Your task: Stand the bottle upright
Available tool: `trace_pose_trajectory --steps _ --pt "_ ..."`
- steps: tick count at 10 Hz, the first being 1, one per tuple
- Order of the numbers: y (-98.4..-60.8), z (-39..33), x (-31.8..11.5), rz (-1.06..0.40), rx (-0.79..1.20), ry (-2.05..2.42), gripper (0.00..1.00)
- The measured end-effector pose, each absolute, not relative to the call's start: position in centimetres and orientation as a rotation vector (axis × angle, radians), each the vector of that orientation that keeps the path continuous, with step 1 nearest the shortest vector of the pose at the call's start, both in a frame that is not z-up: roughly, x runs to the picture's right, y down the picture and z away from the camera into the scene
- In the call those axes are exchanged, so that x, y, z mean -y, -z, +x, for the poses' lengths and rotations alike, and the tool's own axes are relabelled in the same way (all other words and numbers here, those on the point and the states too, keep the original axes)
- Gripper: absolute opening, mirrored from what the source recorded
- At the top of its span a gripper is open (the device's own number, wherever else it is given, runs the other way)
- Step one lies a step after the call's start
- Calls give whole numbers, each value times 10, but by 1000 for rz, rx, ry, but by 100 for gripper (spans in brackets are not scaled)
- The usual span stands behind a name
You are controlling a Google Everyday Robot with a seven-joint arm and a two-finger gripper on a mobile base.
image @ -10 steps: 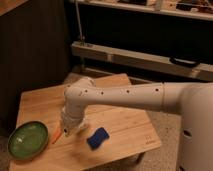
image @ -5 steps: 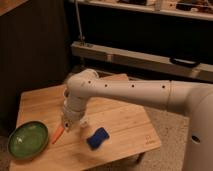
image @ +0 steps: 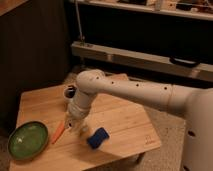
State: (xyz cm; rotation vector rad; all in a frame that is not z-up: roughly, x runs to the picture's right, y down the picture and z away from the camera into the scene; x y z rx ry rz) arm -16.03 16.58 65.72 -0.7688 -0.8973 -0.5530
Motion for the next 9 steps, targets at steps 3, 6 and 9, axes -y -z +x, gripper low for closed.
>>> trace_pose_trajectory --steps 3,6,9 --pt "-654 -158 -162 -777 929 540 10" --pt "-657 -156 -160 -785 932 531 10" --pt "-661 -153 -157 -794 950 515 10"
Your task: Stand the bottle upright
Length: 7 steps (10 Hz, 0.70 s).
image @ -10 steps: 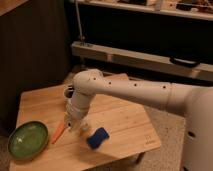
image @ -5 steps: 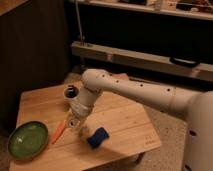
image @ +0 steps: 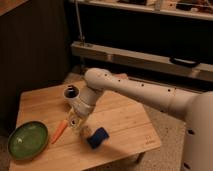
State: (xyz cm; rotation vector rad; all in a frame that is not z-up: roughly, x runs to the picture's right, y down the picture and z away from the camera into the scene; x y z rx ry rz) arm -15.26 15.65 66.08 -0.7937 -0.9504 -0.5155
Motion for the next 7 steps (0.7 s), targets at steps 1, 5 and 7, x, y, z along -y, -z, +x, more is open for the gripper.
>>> trace_pose_trajectory --steps 1,5,7 --pt "-661 -153 -155 -795 952 518 10" --pt "-659 -156 -149 -797 961 526 17" --pt "-659 -156 -147 -800 960 528 30"
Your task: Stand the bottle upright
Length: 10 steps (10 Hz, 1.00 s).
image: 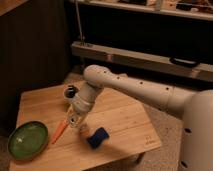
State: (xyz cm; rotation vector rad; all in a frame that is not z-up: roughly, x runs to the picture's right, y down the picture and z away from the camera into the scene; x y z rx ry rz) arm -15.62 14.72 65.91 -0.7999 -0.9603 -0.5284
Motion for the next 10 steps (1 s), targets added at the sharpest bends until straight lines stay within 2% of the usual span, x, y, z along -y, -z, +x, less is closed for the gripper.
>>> trace_pose_trajectory --steps 10 --pt "-667 -158 -147 -833 954 541 30"
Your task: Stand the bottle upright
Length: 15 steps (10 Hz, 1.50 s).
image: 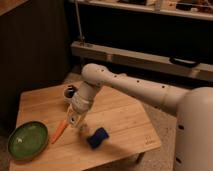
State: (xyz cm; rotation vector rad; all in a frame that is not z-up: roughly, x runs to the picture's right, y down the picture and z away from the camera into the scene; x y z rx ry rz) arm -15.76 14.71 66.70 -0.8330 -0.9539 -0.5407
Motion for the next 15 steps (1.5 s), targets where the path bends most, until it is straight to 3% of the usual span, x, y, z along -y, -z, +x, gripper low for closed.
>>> trace_pose_trajectory --steps 8,11,13,15 --pt "-683 -158 -135 -879 937 549 32" --pt "-685 -158 -132 -892 925 557 57" --pt "-686 -157 -133 -899 921 556 59" --pt "-688 -154 -133 -906 920 553 73"
